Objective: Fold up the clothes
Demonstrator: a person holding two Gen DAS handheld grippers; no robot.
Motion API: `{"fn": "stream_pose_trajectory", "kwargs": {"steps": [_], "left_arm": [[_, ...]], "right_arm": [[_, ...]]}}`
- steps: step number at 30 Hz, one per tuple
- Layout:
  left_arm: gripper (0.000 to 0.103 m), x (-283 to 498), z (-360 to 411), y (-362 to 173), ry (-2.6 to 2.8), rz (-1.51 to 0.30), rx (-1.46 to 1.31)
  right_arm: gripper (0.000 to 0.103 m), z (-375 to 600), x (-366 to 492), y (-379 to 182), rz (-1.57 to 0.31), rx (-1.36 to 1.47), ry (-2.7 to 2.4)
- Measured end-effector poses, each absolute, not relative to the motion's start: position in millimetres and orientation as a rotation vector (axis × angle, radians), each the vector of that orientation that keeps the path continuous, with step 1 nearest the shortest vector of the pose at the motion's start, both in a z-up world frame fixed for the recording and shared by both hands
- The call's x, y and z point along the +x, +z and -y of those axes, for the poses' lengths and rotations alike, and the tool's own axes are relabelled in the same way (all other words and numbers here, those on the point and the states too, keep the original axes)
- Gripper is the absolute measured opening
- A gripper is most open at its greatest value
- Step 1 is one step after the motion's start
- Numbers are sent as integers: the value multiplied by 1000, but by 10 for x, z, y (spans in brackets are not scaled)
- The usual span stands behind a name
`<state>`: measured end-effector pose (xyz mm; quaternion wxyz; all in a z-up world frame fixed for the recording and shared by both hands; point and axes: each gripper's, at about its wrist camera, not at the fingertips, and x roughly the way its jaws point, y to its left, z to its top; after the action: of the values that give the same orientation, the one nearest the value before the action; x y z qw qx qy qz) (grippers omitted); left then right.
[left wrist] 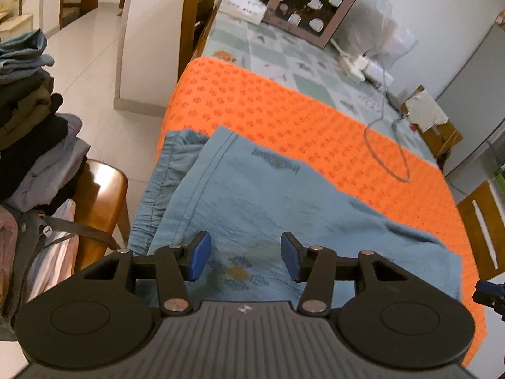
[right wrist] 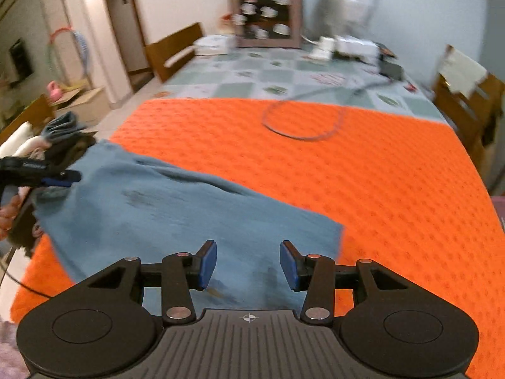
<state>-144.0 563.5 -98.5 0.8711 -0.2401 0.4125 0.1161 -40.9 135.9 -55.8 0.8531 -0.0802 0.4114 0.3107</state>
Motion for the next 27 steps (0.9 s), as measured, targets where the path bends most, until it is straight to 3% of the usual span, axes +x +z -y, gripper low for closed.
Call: {"fn": "stream_pose_trajectory", "kwargs": {"steps": [12,19,27], "left_arm": [[55,-1103,-5359,-728,175,-797,-433],[54,-830,-5349,-1093,239,-875,-361],[58,-920,-5431,-870,270,-813,-383]], "right_arm": [[46,-1735,-135,-768,-811,-180,654],[45,-1912,40,-1094,-878,-283,619],[47,-1392,-77,-786,-870,-157,577]]}}
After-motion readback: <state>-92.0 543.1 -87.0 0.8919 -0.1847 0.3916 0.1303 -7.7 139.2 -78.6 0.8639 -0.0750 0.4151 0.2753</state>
